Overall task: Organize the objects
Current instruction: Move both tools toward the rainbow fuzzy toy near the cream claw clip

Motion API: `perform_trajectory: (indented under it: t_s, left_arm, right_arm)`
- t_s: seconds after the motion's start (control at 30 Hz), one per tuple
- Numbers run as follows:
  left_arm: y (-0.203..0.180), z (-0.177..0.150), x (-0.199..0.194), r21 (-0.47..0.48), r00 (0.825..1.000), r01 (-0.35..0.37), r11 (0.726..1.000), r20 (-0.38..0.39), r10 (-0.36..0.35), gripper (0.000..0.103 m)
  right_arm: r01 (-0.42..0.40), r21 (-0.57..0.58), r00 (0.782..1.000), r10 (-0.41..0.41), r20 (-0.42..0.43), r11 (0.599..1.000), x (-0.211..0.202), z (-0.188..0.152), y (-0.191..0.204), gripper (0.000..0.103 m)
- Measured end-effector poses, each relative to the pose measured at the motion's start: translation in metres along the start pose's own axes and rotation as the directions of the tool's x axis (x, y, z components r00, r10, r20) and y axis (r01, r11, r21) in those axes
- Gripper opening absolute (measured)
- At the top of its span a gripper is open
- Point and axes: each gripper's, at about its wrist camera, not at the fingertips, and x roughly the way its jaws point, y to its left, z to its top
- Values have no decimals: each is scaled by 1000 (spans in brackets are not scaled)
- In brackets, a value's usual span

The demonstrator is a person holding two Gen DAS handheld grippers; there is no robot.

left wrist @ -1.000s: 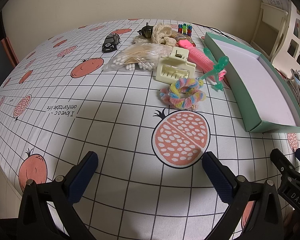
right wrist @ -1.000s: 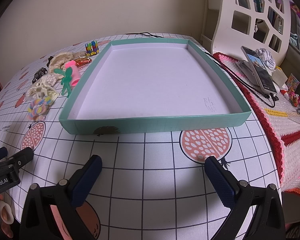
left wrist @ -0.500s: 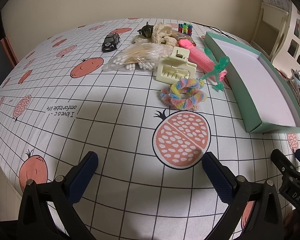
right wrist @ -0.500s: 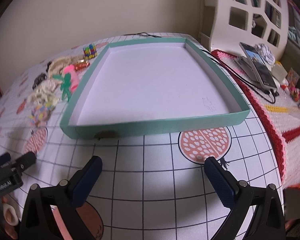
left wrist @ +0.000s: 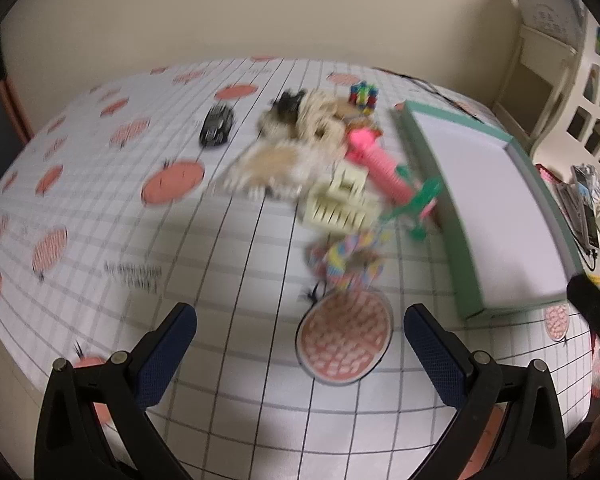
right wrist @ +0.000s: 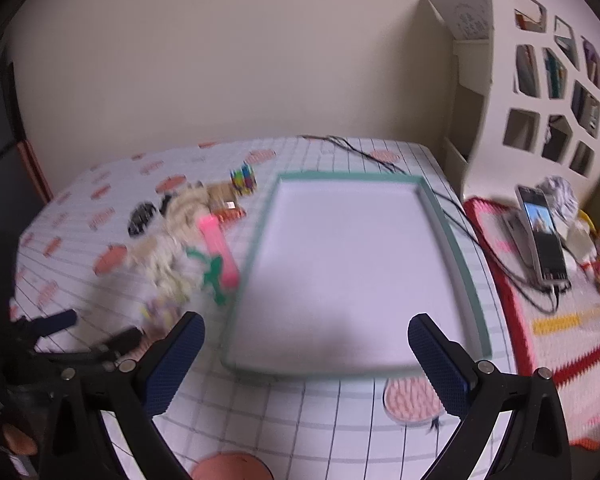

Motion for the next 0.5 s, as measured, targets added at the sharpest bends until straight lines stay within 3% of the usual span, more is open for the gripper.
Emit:
perform_trajectory:
  t_s: [0.27, 0.5]
  left_arm:
    - [-3, 41, -5, 13, 997, 43, 999, -58, -42, 103]
    - [-2, 62, 7, 52, 991, 26, 998, -133, -19, 100]
  right_arm:
    - [-62, -12, 998, 61, -35, 998, 7, 50, 6, 100]
    - [-123, -31, 986, 119, -118, 992, 43, 70, 21, 86]
